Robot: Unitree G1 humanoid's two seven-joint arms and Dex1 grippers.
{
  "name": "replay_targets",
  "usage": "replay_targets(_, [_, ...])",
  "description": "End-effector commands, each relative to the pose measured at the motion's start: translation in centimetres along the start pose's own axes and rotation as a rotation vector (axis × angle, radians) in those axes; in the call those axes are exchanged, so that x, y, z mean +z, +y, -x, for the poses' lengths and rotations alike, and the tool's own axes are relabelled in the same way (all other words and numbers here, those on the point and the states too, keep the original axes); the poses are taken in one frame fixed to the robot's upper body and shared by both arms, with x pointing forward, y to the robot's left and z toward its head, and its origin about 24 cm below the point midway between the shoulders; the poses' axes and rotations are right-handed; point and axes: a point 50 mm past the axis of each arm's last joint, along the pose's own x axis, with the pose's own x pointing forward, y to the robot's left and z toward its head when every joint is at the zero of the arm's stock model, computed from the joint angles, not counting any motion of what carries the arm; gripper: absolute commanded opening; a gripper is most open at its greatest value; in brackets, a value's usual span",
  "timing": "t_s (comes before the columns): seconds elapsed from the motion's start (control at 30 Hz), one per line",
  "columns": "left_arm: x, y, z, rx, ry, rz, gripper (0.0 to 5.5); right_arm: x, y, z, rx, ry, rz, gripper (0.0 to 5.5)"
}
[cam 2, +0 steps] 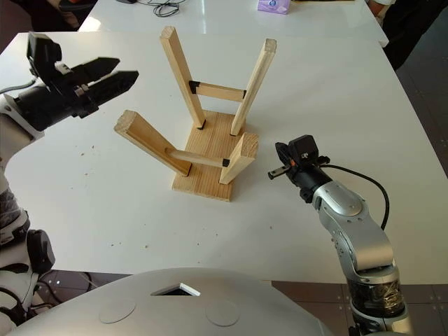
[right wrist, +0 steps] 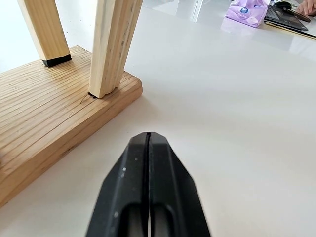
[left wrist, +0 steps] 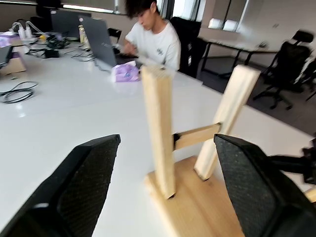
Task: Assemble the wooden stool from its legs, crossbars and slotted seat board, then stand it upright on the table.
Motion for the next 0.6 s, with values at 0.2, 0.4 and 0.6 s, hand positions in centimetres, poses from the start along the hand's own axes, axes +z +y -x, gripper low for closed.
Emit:
replay_targets(0.2, [3.3,-5.7,-0.5,-0.182,-0.168,0.133,4.2,0.1,-0.8,0.0,-0.042,-0.015,0.009,0.0])
replay_targets(0.4, [5.0,-6.8,-1.0,-0.238,-0.217,0.127,4.41,0.9,-0.5,-0.5,-0.019,-0.041,0.021,0.0])
replay_targets(0.6, [8.7,-6.3,-0.9,-0.246,-0.327,0.127,4.41,1.6,-0.2,-0.5,0.002,-0.06,0.033,0.0])
